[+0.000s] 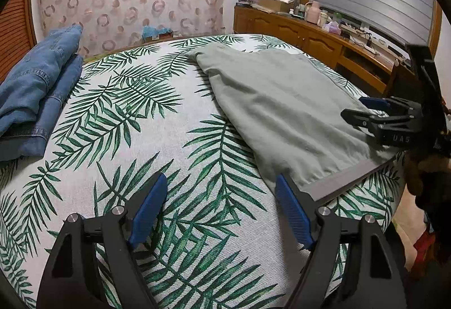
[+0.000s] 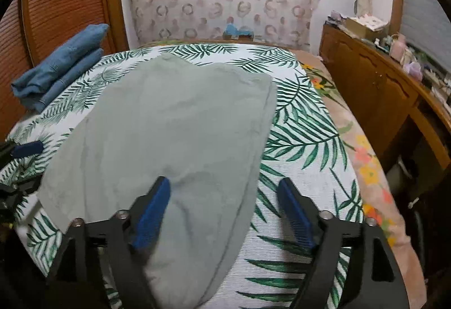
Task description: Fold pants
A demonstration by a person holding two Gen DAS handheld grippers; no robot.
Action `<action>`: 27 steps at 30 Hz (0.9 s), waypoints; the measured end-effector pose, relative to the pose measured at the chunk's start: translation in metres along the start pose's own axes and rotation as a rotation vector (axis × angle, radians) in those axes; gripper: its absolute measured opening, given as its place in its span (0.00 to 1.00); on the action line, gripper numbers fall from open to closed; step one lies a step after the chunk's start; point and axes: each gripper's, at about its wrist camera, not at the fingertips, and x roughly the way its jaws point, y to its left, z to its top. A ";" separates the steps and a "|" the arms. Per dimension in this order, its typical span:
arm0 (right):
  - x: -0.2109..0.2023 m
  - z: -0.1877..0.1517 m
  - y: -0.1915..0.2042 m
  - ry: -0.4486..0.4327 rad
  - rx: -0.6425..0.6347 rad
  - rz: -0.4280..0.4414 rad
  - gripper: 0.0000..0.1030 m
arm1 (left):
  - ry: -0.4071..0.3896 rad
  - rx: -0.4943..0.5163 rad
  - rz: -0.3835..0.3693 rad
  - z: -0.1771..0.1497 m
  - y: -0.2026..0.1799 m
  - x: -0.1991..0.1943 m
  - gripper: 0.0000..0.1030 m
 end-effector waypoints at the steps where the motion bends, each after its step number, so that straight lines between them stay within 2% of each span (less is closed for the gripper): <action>1: 0.001 0.000 0.000 -0.002 0.001 0.003 0.79 | 0.001 -0.007 -0.005 0.000 0.000 0.000 0.78; 9: -0.004 -0.003 -0.001 0.004 0.014 0.017 0.78 | -0.013 -0.025 -0.047 0.002 0.001 -0.011 0.75; 17: -0.036 -0.023 -0.006 -0.014 0.032 0.054 0.68 | -0.047 0.027 -0.123 0.008 -0.020 -0.029 0.71; 27: -0.062 -0.049 -0.004 -0.006 0.028 0.113 0.52 | -0.001 0.039 -0.143 0.004 -0.028 -0.019 0.55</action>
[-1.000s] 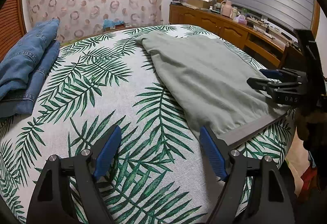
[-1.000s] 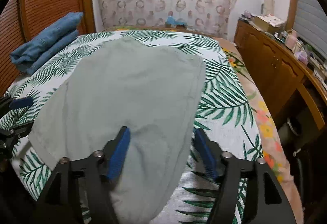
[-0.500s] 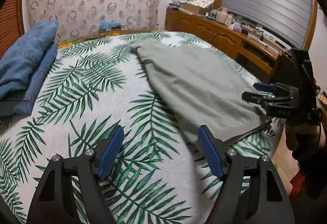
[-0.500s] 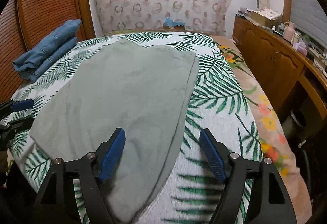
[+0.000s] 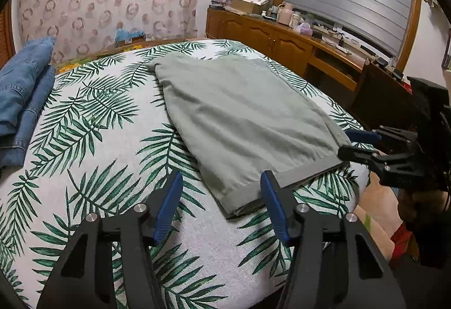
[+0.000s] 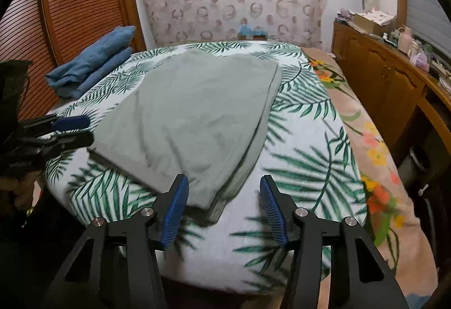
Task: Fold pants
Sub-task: 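Grasp the end of the folded pants with both tools side by side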
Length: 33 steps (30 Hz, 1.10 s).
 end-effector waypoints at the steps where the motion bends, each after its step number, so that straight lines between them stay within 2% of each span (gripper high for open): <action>1: 0.000 0.000 -0.001 0.001 0.004 0.005 0.51 | 0.005 -0.001 -0.002 0.000 0.000 0.001 0.54; 11: 0.000 -0.001 0.008 0.005 0.020 0.017 0.43 | 0.043 0.006 -0.012 -0.006 -0.005 0.013 0.52; 12: 0.000 -0.001 0.007 0.004 0.020 0.020 0.41 | 0.042 0.006 -0.011 -0.005 -0.004 0.013 0.52; 15: 0.001 -0.001 0.016 0.016 0.004 0.039 0.26 | 0.038 0.009 -0.007 -0.005 -0.006 0.014 0.52; 18: 0.002 0.000 0.019 0.019 -0.009 0.042 0.20 | 0.038 0.014 -0.012 -0.005 -0.007 0.014 0.51; 21: 0.002 -0.001 0.019 0.016 0.003 0.057 0.18 | 0.038 0.015 -0.049 -0.006 -0.009 0.014 0.38; 26: 0.001 -0.002 0.023 0.008 0.003 0.055 0.16 | 0.033 0.018 -0.051 -0.007 -0.013 0.013 0.36; 29: 0.001 -0.003 0.023 0.004 0.009 0.059 0.14 | 0.032 0.013 -0.059 -0.008 -0.012 0.013 0.31; 32: 0.001 -0.003 0.023 -0.003 0.015 0.062 0.13 | 0.023 0.005 -0.066 -0.007 -0.011 0.011 0.20; 33: 0.001 -0.003 0.023 -0.005 0.014 0.063 0.12 | 0.014 0.004 -0.067 -0.007 -0.010 0.010 0.14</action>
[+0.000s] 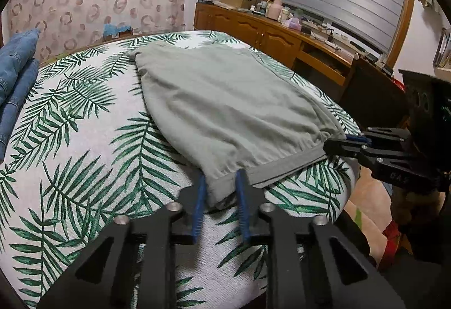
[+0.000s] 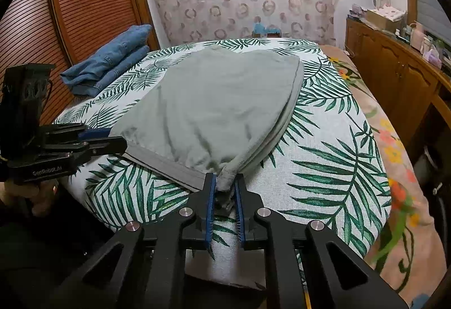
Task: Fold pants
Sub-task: 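Grasp the end of the folded pants with both tools side by side, then lift the held pants end up with both tools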
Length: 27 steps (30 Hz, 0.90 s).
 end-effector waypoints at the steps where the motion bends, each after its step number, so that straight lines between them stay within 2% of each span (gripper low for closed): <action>1: 0.000 0.000 0.002 0.002 -0.007 -0.001 0.11 | -0.008 0.001 -0.003 0.000 0.000 -0.002 0.12; 6: -0.005 0.005 0.006 -0.024 -0.025 0.000 0.11 | -0.070 0.018 -0.002 0.007 -0.006 -0.017 0.10; 18: -0.049 0.036 0.016 -0.168 -0.071 0.030 0.11 | -0.248 0.023 -0.016 0.037 -0.010 -0.084 0.10; 22: -0.065 0.045 0.022 -0.216 -0.101 0.040 0.11 | -0.278 0.028 -0.026 0.045 -0.010 -0.103 0.10; 27: -0.084 0.058 0.034 -0.275 -0.147 0.058 0.11 | -0.346 0.047 -0.001 0.053 -0.010 -0.130 0.10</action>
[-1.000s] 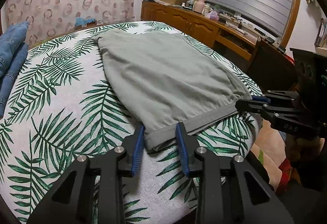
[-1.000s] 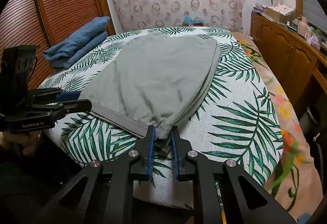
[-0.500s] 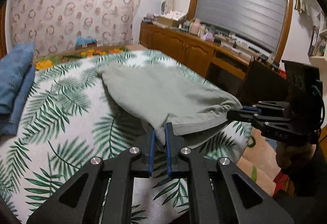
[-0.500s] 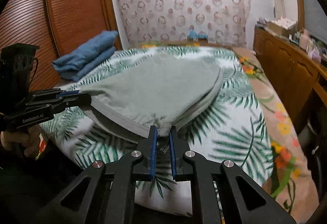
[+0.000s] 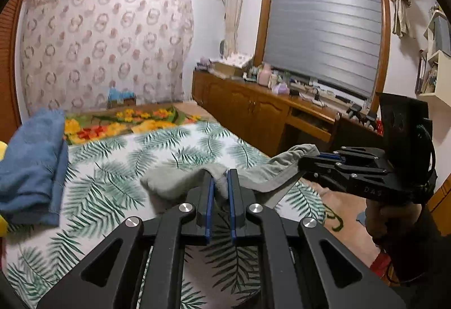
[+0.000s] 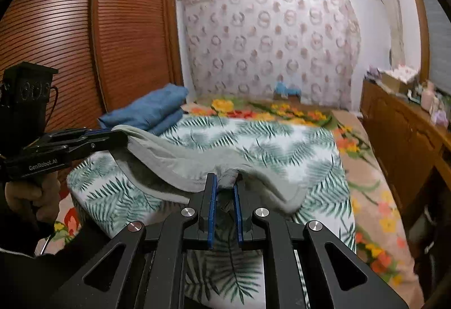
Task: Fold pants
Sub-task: 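Lift the held pants end up with both tools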
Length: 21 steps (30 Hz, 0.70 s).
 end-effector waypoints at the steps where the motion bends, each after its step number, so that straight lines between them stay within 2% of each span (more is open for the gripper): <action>1: -0.002 0.003 0.002 -0.011 -0.010 0.003 0.11 | -0.011 0.001 0.005 0.003 0.001 -0.004 0.10; 15: -0.016 0.031 0.024 -0.162 -0.128 0.048 0.11 | -0.178 0.041 0.072 0.049 0.013 -0.054 0.10; 21: -0.014 0.027 0.026 -0.184 -0.155 0.058 0.11 | -0.194 0.045 0.100 0.052 0.023 -0.057 0.10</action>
